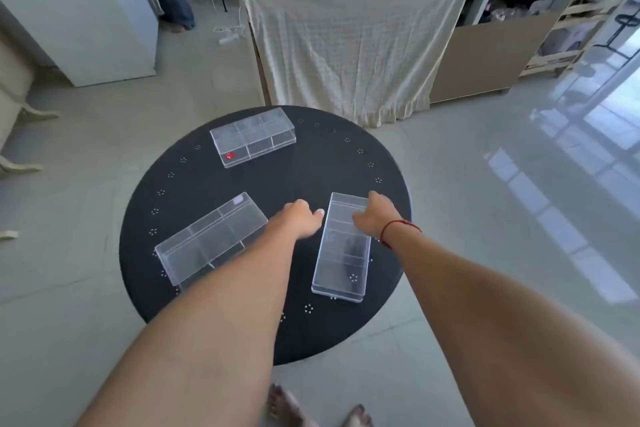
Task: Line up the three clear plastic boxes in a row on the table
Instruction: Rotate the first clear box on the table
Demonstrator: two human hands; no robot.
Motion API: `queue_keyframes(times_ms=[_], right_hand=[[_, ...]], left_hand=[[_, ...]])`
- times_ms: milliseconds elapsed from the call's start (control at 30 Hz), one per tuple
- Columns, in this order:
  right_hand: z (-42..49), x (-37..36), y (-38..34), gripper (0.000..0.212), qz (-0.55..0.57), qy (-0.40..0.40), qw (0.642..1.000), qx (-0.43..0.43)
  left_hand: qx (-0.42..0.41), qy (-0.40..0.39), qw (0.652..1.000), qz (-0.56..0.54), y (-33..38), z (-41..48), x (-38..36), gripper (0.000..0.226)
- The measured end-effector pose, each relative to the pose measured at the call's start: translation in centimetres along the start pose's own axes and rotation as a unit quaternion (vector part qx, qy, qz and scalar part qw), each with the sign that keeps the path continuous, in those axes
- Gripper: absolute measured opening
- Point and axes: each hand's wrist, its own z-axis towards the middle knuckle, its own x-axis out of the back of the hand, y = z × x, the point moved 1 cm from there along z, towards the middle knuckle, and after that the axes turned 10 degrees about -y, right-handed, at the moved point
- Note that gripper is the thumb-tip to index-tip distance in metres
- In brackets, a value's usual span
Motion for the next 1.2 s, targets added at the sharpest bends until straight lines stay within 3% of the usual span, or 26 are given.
queue_keyframes(times_ms=[233, 400, 467, 700, 800, 933, 967, 1100, 1200], right_hand=[[1.0, -3.0, 2.9, 0.085, 0.173, -0.048, 0.981, -0.081], [1.2, -4.2, 3.6, 0.043, 0.221, -0.079, 0.969, -0.08], [1.3, -4.3, 3.6, 0.036, 0.217, -0.081, 0.97, -0.073], [1.2, -4.3, 3.8, 0.04, 0.271, -0.126, 0.95, -0.091], [1.0, -4.6, 3.7, 0.04, 0.274, -0.126, 0.949, -0.091], [0.8, -4.6, 3.5, 0.038, 0.199, -0.091, 0.972, -0.082], [0.8, -4.3, 3.5, 0.045, 0.198, -0.067, 0.975, -0.075], [0.8, -2.2, 3.5, 0.103, 0.231, 0.071, 0.97, -0.037], [0.8, -0.5, 2.8, 0.112, 0.057, 0.11, 0.992, 0.028]], left_hand=[[0.034, -0.072, 0.997, -0.019, -0.9, 1.5, -4.4, 0.059], [0.034, -0.071, 0.997, -0.011, -0.5, 1.9, -6.1, 0.065], [0.033, -0.067, 0.997, -0.029, -0.6, 2.0, -6.2, 0.062], [-0.009, -0.076, 0.99, -0.122, -0.7, 1.6, -5.0, 0.063], [-0.018, -0.058, 0.994, -0.095, -0.8, 1.4, -4.6, 0.068], [-0.043, -0.009, 0.999, -0.011, -1.2, 1.2, -4.5, 0.063], [-0.06, 0.002, 0.998, 0.006, -1.2, 1.1, -4.5, 0.062], [-0.135, 0.066, 0.985, 0.086, -0.5, 0.4, -3.9, 0.061], [-0.182, 0.111, 0.969, 0.125, -0.1, -0.1, -3.7, 0.066]])
